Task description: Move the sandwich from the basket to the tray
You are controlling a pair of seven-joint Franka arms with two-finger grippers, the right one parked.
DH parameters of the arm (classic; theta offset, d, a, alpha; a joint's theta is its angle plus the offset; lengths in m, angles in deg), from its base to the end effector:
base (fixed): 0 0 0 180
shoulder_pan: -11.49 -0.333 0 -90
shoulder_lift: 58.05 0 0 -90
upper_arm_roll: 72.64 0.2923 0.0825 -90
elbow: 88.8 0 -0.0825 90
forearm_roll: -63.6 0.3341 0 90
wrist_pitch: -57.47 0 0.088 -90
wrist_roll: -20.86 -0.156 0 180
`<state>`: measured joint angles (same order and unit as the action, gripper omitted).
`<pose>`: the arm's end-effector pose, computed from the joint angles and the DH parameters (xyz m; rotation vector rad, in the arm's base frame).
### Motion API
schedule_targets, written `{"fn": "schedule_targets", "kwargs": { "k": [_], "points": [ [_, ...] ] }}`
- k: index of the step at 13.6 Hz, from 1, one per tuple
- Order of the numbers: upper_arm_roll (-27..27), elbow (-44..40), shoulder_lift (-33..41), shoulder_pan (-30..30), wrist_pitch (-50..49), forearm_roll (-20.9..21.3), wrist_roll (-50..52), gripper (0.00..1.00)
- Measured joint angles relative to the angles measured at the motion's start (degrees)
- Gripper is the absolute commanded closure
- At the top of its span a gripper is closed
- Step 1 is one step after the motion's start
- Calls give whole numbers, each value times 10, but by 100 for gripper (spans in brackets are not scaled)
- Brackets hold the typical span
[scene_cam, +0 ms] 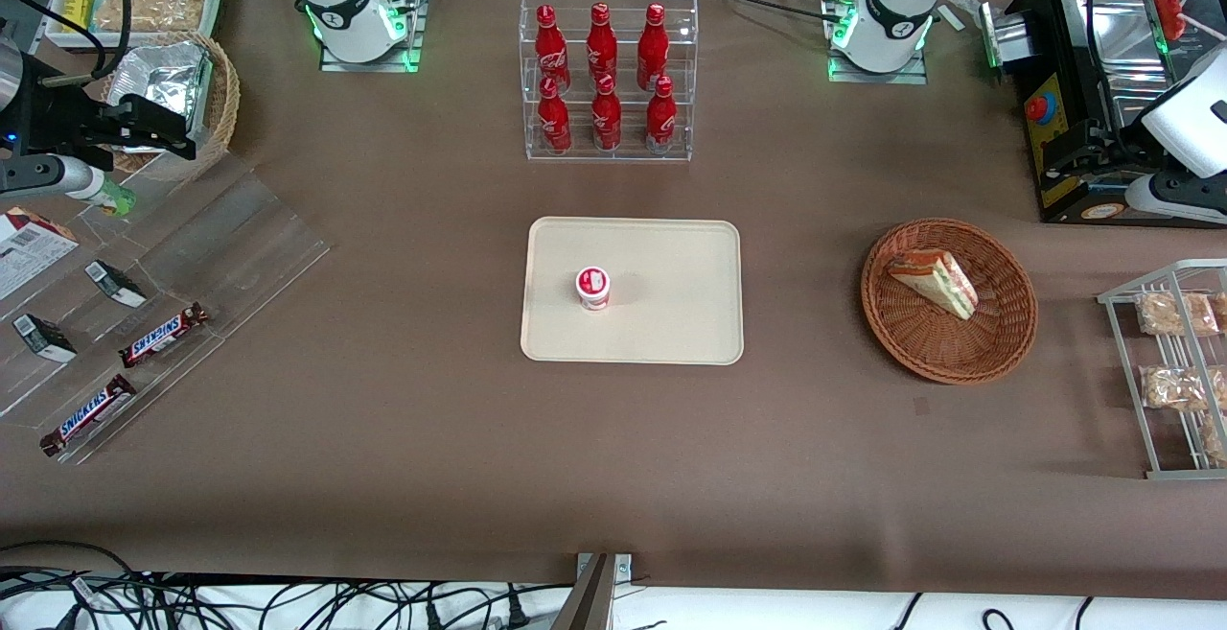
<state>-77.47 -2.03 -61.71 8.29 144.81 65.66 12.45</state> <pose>0.5151 -0.0077 0.5391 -3.1012 0.2713 0.0863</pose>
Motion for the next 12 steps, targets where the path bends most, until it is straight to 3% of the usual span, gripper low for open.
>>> {"fn": "schedule_targets", "kwargs": {
  "k": [7,12],
  "points": [
    [5,10,-15,-9,11,0,3,0],
    [9,117,-32,-50,125,1,70,0]
  ]
}}
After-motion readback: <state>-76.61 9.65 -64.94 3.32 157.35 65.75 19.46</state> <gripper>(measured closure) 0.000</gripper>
